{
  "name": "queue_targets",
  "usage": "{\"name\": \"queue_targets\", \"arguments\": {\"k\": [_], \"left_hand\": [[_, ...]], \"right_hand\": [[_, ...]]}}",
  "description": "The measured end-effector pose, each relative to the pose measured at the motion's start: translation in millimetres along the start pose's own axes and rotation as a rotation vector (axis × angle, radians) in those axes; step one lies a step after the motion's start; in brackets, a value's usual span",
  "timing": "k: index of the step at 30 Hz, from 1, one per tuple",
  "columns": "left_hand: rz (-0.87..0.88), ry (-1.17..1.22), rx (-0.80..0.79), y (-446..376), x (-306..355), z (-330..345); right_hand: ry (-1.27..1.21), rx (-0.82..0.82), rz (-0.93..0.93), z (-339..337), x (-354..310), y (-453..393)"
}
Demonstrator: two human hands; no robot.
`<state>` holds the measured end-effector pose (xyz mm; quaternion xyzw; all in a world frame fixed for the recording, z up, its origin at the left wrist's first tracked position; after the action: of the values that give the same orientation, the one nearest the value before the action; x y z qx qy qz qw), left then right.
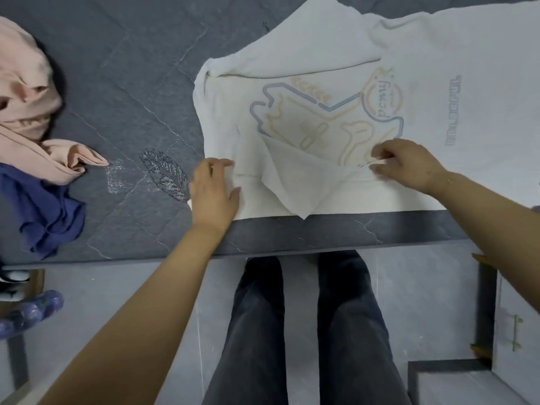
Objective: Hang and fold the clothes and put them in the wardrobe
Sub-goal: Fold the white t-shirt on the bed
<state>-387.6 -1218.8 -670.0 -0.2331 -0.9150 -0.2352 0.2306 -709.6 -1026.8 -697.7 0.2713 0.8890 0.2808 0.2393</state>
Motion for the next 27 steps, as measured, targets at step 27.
{"name": "queue_targets", "arguments": {"k": [27], "left_hand": [[0.091,0.121,-0.582,-48,329,295]], "right_hand": [[-0.996,0.465,0.617,48,333,153]]}}
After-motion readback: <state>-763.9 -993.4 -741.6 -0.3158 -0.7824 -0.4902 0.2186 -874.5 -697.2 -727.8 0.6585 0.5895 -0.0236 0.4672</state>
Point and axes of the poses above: each hand's wrist, its own y-axis away from the middle knuckle, its own z-axis out of the palm, x = y × z, the point moved 8 cm from there along -y, towards the middle knuckle, and after that the axes turned 8 degrees about y, right-handed, at the moved point
